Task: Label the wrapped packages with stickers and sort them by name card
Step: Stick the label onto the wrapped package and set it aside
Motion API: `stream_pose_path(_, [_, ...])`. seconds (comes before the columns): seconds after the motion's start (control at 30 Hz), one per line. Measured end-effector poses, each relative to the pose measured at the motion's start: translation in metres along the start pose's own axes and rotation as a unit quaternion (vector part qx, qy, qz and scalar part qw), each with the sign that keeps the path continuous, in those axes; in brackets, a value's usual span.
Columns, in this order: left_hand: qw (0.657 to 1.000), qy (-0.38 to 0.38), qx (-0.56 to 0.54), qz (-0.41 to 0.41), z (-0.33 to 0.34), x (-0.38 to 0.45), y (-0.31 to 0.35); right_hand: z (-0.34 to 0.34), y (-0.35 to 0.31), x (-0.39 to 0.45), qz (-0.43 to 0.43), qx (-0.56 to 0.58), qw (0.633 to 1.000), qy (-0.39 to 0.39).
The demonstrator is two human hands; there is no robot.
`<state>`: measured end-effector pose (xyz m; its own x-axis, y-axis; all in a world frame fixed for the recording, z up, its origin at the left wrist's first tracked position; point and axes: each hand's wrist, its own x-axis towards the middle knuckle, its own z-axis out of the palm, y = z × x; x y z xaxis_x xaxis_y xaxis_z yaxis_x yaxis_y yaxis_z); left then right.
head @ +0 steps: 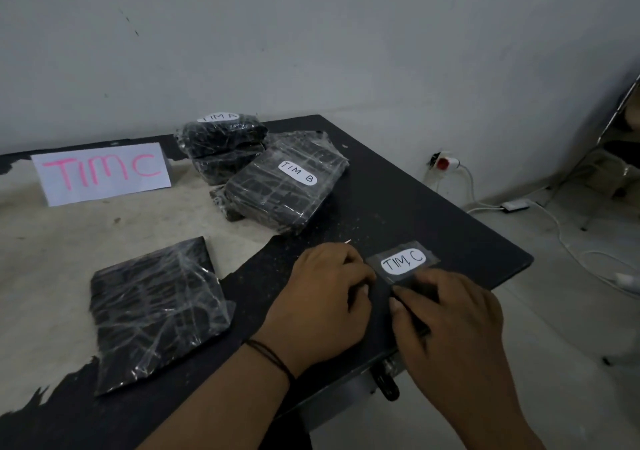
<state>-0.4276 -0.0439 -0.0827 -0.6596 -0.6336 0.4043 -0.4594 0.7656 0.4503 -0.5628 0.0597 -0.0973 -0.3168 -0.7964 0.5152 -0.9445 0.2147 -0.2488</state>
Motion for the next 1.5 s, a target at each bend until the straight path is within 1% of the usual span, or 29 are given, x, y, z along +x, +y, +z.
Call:
stream_pose_path(0.17, [1.000, -0.008, 0.007, 0.000, 0.001, -0.001, -0.001, 0.005, 0.006, -0.001, -0.001, 0.000, 1.000, -0.014])
stream_pose_path(0.3, [1.000, -0.013, 0.006, 0.000, 0.001, 0.000, 0.000, 0.005, 0.012, 0.002, -0.037, -0.018, 0.999, -0.019])
stream_pose_path(0.57, [1.000, -0.017, 0.007, 0.000, 0.001, 0.000, 0.000, 0.007, 0.014, 0.004, -0.055, -0.032, 0.998, -0.004])
stream_pose_path(0.7, [1.000, -0.020, -0.005, 0.019, 0.000, 0.000, 0.002, 0.008, 0.015, 0.003, -0.058, -0.033, 0.998, -0.004])
stream_pose_path(0.9, [0.999, -0.022, -0.021, 0.040, 0.001, 0.000, 0.002, 0.012, 0.013, 0.003, -0.066, -0.030, 0.997, 0.010])
stream_pose_path(1.0, [0.999, -0.021, -0.027, 0.042, 0.002, 0.001, 0.002, 0.018, 0.014, 0.004, -0.084, -0.007, 0.996, 0.010])
stream_pose_path(1.17, [0.997, -0.034, -0.042, 0.057, 0.003, 0.002, 0.001, 0.020, 0.014, 0.006, -0.086, 0.018, 0.996, 0.009])
stream_pose_path(1.33, [0.996, -0.048, -0.016, 0.078, 0.001, 0.003, 0.003, 0.020, 0.014, 0.008, -0.085, 0.032, 0.996, 0.025])
stream_pose_path(1.5, [0.993, -0.075, 0.010, 0.092, 0.002, 0.003, 0.004, 0.022, 0.015, 0.006, -0.074, 0.033, 0.997, 0.020])
